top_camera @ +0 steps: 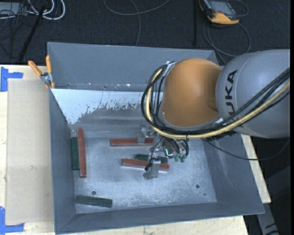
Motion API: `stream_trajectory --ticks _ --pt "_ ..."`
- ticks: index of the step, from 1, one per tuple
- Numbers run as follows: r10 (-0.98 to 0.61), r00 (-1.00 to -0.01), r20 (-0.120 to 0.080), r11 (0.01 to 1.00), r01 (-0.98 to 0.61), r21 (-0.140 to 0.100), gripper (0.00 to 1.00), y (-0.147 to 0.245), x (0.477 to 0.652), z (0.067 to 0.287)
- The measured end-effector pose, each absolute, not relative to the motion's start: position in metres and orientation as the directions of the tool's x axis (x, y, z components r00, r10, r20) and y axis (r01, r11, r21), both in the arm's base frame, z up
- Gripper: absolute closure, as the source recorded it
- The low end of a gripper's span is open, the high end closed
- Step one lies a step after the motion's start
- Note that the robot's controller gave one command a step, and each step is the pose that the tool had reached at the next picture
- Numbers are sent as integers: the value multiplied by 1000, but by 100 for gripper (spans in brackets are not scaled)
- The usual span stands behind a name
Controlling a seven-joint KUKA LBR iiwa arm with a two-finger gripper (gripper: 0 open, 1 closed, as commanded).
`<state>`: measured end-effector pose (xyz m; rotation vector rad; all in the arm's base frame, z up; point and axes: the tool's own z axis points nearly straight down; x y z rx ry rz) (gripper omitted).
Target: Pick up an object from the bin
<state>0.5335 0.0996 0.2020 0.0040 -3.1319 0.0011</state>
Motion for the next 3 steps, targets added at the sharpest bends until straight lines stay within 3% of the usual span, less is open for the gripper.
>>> stream_trajectory --ticks 1,2,3 --pt "329 -944 2 944 329 -1 0 68 520 72" --pt "320 -947 -11 948 320 2 0 30 566 155" --pt "317 -948 4 948 317 -2 0 48 492 67"
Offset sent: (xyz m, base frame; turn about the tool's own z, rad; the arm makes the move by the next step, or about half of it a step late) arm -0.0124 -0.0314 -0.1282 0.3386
